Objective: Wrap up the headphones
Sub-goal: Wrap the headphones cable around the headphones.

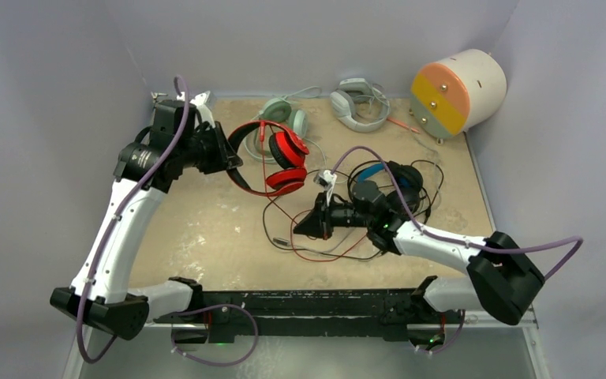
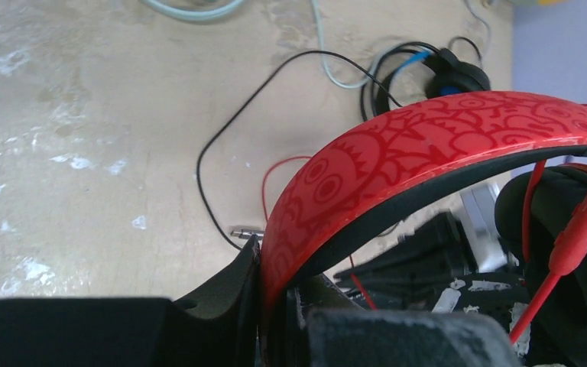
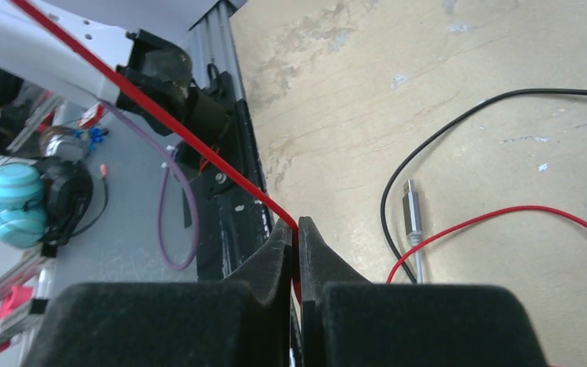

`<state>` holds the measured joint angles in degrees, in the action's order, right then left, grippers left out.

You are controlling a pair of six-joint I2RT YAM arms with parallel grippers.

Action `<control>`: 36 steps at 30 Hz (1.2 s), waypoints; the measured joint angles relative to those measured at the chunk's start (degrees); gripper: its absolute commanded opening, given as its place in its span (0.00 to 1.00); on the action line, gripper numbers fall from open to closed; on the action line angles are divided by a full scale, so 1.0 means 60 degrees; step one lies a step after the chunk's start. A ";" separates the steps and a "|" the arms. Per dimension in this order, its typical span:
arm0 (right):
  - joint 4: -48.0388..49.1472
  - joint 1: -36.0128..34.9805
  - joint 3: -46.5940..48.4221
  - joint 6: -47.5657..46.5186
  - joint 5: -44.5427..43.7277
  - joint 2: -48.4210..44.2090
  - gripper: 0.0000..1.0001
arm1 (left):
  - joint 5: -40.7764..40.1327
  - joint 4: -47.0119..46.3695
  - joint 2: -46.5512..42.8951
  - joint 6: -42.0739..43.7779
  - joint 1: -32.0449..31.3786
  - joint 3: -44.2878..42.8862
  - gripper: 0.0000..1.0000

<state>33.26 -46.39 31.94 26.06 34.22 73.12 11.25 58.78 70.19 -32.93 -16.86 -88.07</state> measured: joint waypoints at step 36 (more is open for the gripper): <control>-0.0747 0.2659 0.1574 -0.0255 0.3960 0.2142 0.00 | -0.0903 -0.0404 0.0601 0.1042 -0.2962 -0.0080 0.00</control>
<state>28.77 -30.44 41.39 24.53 57.98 85.97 5.82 56.36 73.80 -26.68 -34.63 -88.55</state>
